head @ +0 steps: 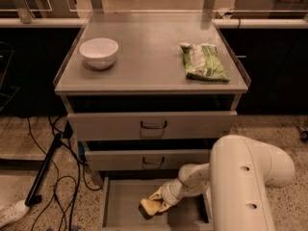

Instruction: Place sponge into bottom drawer

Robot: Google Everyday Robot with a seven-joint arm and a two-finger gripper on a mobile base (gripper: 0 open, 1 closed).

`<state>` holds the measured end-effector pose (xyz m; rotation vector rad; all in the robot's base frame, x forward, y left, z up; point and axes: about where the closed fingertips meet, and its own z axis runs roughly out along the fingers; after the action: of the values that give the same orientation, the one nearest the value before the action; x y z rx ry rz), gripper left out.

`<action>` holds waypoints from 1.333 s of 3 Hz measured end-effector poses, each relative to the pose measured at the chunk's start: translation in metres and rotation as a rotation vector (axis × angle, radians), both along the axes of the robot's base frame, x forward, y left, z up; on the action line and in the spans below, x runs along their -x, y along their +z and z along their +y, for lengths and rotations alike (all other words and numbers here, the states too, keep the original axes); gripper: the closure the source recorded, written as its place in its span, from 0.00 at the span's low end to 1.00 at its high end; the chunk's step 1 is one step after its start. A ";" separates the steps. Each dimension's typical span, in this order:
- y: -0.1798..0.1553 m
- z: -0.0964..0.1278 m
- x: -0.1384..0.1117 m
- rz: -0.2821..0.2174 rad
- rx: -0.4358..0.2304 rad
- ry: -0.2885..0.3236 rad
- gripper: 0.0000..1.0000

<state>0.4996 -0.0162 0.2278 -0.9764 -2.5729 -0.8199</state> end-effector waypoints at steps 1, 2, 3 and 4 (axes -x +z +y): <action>-0.025 -0.014 -0.003 0.026 0.028 -0.053 1.00; -0.025 -0.014 -0.003 0.026 0.028 -0.053 1.00; -0.040 -0.002 0.002 0.058 0.011 -0.042 1.00; -0.054 0.007 0.003 0.075 0.003 -0.042 1.00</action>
Offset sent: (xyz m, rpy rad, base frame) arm 0.0027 -0.0126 -0.0221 -0.0254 0.0234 -0.0492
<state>0.4962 -0.0093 0.1741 -1.0456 -2.4982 -0.7754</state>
